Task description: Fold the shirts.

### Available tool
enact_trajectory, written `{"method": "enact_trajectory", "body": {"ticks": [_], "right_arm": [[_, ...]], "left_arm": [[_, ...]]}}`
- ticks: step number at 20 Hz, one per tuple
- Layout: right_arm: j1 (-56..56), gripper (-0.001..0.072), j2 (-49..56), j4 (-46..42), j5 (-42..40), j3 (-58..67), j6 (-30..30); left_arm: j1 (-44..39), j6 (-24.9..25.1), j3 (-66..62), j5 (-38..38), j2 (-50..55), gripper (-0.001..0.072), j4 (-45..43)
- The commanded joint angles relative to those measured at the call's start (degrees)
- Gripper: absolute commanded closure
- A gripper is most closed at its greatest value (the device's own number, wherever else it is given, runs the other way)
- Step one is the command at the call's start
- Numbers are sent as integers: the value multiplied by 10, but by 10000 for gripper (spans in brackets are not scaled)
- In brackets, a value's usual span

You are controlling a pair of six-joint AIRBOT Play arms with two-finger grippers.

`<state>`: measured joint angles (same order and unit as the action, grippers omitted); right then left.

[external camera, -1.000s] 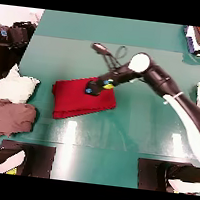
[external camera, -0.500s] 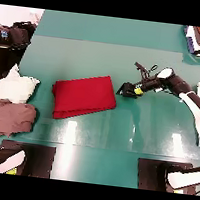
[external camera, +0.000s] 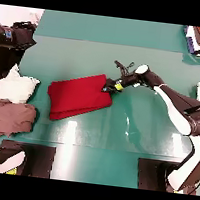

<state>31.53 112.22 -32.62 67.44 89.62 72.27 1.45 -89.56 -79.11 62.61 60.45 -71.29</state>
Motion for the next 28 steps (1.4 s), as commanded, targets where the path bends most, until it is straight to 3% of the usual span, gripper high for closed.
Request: {"method": "enact_trajectory", "body": {"ticks": [1, 4, 7, 12, 17, 20, 25, 28], "right_arm": [[19, 693, 18, 8, 5, 63, -8], [-15, 694, -15, -24, 22, 83, -2], [-93, 694, -96, -113, 19, 61, 22], [-329, 694, -252, -171, 6, -39, 30], [-586, 694, -336, -168, -74, -104, 30], [-678, 694, -338, -163, -92, -104, 30], [-728, 694, -338, -91, -132, -88, 32], [-727, 694, -338, -91, -132, -20, 32]], "left_arm": [[-50, 0, 0, -7, 0, 681, 4], [-98, -1, 0, -17, 0, 681, 5], [-136, -5, 0, -21, 0, 681, 5], [-193, -21, 0, -61, 0, 681, 6], [-234, -43, 0, -119, 0, 682, 6], [-241, -51, 0, -130, 0, 681, 8], [-241, -52, 0, -131, 0, 682, 8], [-241, -52, 0, -130, 0, 681, 8]]}}
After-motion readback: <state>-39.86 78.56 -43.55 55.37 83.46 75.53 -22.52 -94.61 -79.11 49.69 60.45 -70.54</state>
